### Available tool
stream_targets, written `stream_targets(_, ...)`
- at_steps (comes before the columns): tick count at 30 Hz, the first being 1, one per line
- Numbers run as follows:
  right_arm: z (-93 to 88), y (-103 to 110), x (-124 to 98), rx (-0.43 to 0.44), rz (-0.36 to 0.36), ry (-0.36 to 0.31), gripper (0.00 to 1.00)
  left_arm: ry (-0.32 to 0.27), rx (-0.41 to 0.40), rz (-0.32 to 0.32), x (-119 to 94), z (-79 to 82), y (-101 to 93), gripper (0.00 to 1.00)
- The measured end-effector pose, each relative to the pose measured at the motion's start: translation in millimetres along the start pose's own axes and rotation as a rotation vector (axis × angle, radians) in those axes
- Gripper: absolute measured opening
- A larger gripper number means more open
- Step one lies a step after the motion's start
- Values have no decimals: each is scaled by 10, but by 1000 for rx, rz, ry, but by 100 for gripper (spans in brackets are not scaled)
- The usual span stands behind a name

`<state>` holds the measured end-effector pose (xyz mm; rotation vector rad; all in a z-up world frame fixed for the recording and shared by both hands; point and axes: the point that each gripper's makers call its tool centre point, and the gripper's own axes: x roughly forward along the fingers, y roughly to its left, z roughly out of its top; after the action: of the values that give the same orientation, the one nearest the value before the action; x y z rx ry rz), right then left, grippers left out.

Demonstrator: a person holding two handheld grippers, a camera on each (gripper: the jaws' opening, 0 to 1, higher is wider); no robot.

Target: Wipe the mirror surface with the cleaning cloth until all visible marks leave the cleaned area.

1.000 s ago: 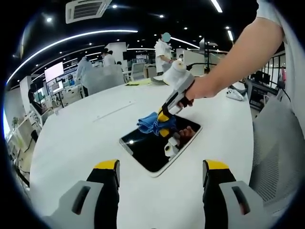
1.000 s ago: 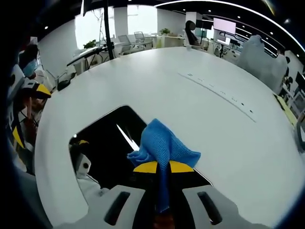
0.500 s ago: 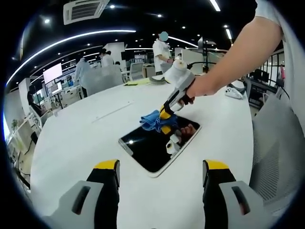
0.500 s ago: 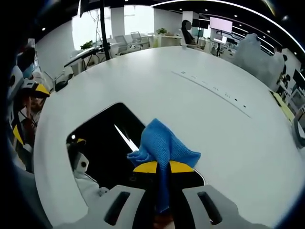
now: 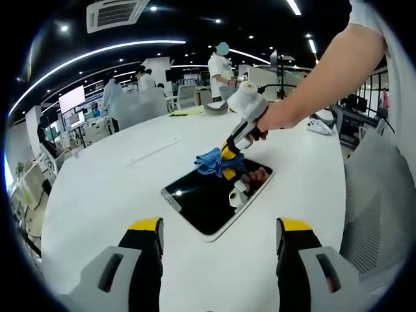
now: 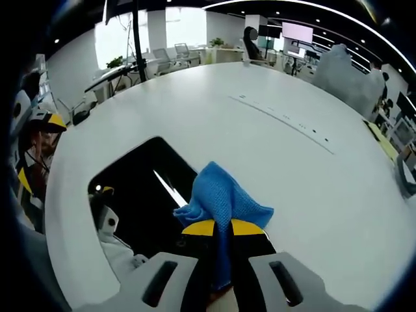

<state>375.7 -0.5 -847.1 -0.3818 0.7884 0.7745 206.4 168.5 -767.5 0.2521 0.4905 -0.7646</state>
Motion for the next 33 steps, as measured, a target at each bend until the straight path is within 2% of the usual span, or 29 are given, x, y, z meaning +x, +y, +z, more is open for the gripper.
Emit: stream_targets(33,-114,-175,-89,20,-25,6,2,3,1,3,-24,31,-5,70)
